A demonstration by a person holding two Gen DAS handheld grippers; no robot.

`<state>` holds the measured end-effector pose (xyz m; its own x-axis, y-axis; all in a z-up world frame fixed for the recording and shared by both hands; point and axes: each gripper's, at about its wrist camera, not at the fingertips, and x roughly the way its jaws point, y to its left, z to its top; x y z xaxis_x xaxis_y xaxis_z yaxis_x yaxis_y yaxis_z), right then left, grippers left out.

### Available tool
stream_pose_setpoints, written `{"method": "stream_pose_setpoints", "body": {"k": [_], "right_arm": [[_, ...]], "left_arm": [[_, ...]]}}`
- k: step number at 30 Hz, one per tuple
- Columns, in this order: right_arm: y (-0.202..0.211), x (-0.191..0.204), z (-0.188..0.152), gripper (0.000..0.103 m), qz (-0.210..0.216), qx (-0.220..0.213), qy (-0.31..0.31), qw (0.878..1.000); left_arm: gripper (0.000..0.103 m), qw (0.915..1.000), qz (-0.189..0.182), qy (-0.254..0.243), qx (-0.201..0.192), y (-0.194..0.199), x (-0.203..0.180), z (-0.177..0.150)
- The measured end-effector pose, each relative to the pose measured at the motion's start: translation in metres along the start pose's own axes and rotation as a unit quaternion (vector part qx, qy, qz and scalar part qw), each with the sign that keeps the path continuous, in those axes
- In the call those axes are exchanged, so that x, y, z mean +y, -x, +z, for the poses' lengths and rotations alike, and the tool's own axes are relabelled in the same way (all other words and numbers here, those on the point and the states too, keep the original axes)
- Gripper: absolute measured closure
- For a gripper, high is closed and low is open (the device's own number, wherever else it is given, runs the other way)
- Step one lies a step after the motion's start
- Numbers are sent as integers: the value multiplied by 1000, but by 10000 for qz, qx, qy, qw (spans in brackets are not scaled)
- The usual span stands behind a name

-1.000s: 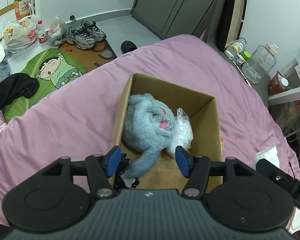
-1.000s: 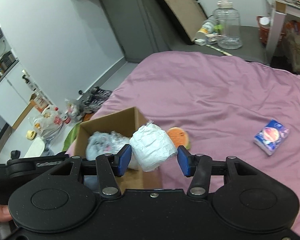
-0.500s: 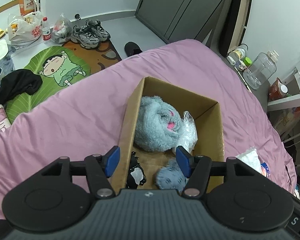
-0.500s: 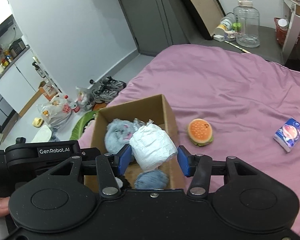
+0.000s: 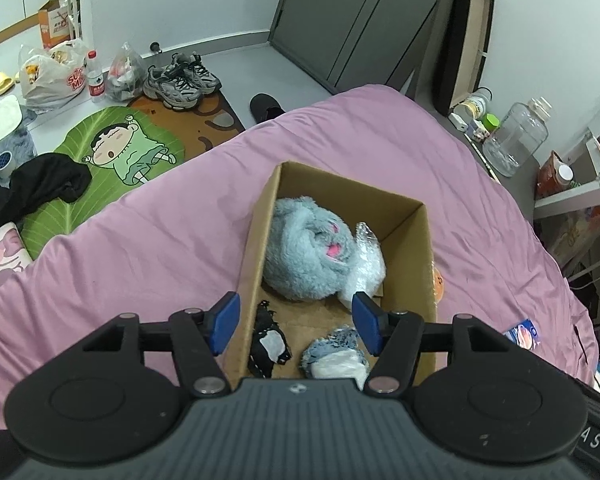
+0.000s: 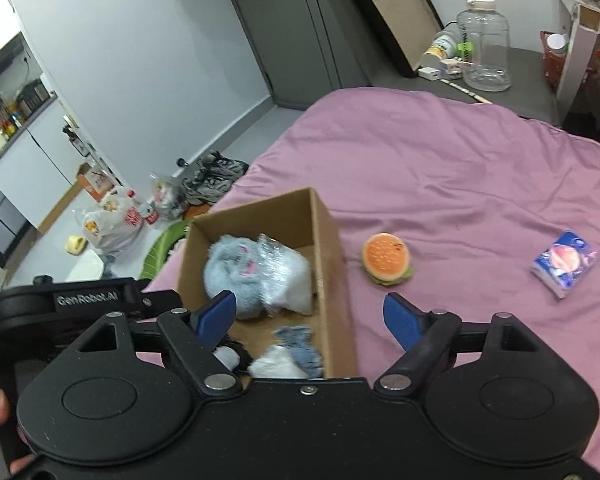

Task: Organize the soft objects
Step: 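Withdraw both tools from the box toward the hamburger plush and tissue pack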

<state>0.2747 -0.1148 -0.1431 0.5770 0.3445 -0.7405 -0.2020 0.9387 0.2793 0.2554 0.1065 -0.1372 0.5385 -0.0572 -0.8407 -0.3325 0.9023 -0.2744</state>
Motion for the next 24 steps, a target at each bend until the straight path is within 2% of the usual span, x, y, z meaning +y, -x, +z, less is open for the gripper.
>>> {"method": "stream_pose_setpoints", "body": {"k": [11,24], "right_arm": [[29,-63,5,23,-276,-207,-430,9985],[41,-113,3,22,-372,-277,-649,9968]], "left_arm": [[37,9995,1,-321,-34,4,-42,-14],[34,9973,85,-733,-56,-1,-93,-27]]}}
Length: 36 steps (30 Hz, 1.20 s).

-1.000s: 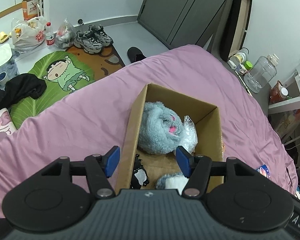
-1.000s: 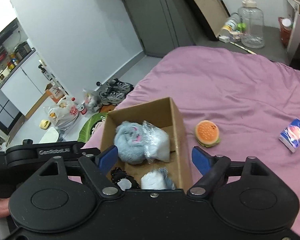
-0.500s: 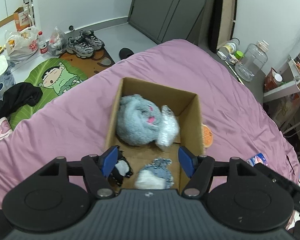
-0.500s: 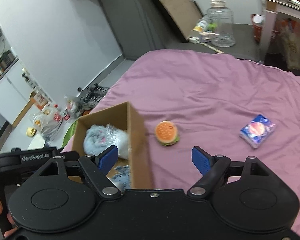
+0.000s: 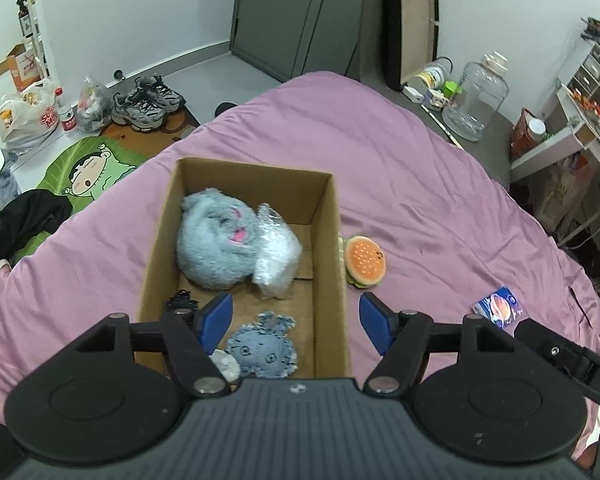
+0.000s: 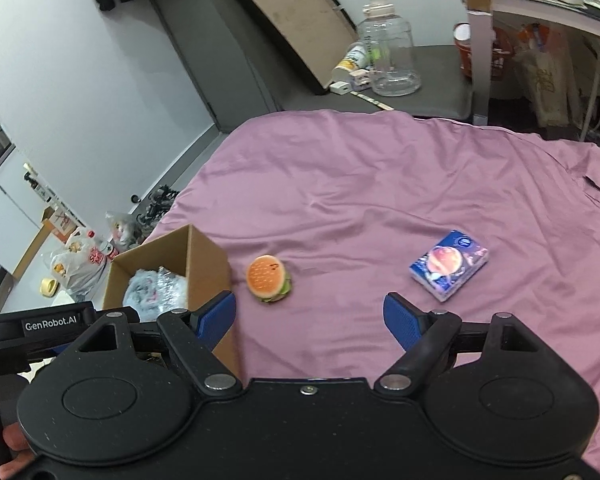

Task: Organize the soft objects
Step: 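Withdraw both tools from the box toward the hamburger plush and tissue pack, then grasp the hamburger plush with the left tool while the right tool grasps the blue tissue pack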

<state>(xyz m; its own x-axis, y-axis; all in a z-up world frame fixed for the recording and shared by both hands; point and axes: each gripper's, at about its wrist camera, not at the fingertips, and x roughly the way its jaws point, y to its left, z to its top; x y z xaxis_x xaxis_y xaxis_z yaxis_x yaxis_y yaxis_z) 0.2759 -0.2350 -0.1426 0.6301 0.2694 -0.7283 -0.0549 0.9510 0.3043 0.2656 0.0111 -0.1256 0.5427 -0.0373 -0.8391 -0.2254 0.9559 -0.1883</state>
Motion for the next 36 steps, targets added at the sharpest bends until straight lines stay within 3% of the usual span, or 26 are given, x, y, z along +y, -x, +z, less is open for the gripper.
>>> {"method": "stream_pose_setpoints", "body": {"k": [2,6,12,36], "right_arm": [[1,-7,2,19,-1,-19,-35,10000],[5,-22,5,6,68,-139,-149,9998],[-2,-50,8,0,39,-115,-400,9991],[-43,-146,19,1,-2,57,-1593,9872]], "left_arm": [[32,10000,-31,-77,-13,-1,-8,-1],[19,9997,14,-238,-50,-1,-23,-5],[16,9995,96,-308,-10,-9,-44,-7],[15,9975,542,-460,54,-65,-109,13]]}}
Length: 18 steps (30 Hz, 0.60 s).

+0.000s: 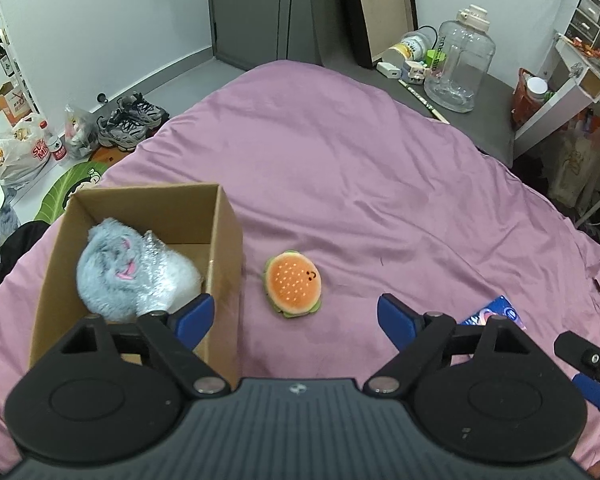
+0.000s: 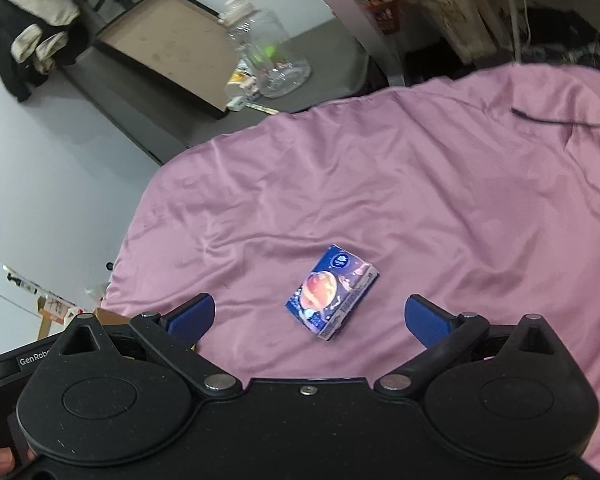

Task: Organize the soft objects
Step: 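Grasp the hamburger plush with the left tool while the right tool grasps the blue tissue pack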

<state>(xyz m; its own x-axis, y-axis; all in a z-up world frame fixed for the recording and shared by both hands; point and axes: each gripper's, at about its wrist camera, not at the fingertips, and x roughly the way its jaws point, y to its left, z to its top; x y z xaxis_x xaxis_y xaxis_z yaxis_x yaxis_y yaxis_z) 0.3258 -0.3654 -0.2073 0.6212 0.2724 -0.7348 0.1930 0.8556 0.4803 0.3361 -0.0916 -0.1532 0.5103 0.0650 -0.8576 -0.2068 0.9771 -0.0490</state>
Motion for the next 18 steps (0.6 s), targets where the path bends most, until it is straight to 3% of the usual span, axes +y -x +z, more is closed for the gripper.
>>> {"method": "stream_pose_setpoints", "body": {"k": [12,18], "right_arm": [[-41,-2,0,2,-23,300,-195,9994],[-64,8,-1,3,-351,344,-58,9988]], "left_arm": [[16,9992,369,-61,127,-48,-23,5],[17,9978,600,-105,258,-76,-28,3]]}}
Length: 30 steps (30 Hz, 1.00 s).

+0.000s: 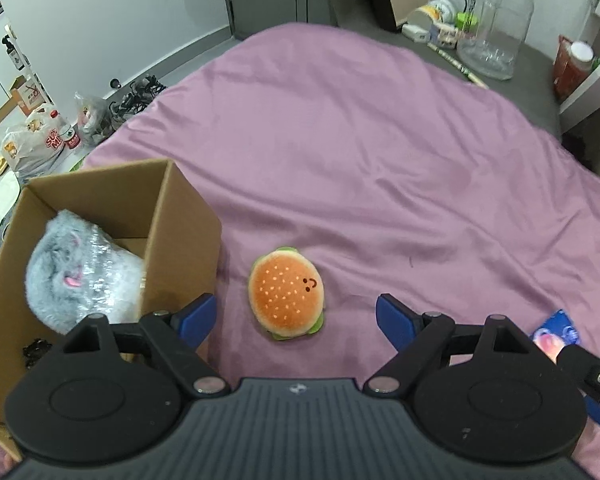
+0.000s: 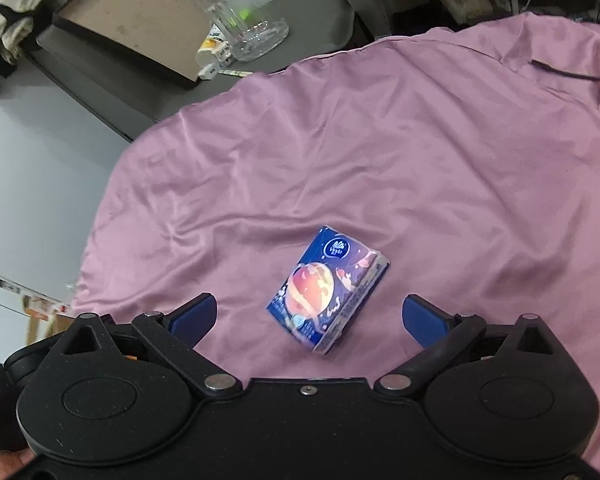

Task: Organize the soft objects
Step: 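Grasp the hamburger plush with the left tool while the right tool grasps the blue tissue pack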

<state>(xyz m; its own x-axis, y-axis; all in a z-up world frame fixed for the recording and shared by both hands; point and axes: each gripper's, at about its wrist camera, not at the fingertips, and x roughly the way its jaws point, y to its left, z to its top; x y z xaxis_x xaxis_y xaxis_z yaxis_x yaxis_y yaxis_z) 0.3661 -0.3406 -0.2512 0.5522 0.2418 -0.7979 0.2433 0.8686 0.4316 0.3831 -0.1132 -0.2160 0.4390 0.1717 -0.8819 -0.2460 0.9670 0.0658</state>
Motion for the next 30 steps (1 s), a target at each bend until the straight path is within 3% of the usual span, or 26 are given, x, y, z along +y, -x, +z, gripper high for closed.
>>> {"method": "stream_pose_setpoints", "body": {"k": [4,14,17,18,19,22,25,30], "right_arm": [[-10,2,0,3,-132,-1,29,9999],[-35,10,1,5,-286,-5,109,9995],[-38,18,-2,22,-555,-41,467,9974],[-38,20,-3,34,-669,-72,583,9960],[-37,20,-4,37,-681,-88,627,9957],[-33,17,-4,43,-661,-126,629,9957],[-28,14,-2,46,-665,-172,574,9960],[-23,7,1,48,-654,-210,424,9967]], "left_arm": [[17,9990,213,-373,-91,-7,-12,1],[18,9981,267,-536,-126,-12,-26,4],[18,9966,322,-755,-116,-14,-35,2],[18,9968,323,-727,-43,-18,-35,3],[18,9968,368,-708,5,-22,-35,4],[18,9946,647,-806,80,-32,-37,2],[18,9937,651,-830,366,-44,-40,-4],[18,9934,759,-812,295,-47,-42,-8]]}}
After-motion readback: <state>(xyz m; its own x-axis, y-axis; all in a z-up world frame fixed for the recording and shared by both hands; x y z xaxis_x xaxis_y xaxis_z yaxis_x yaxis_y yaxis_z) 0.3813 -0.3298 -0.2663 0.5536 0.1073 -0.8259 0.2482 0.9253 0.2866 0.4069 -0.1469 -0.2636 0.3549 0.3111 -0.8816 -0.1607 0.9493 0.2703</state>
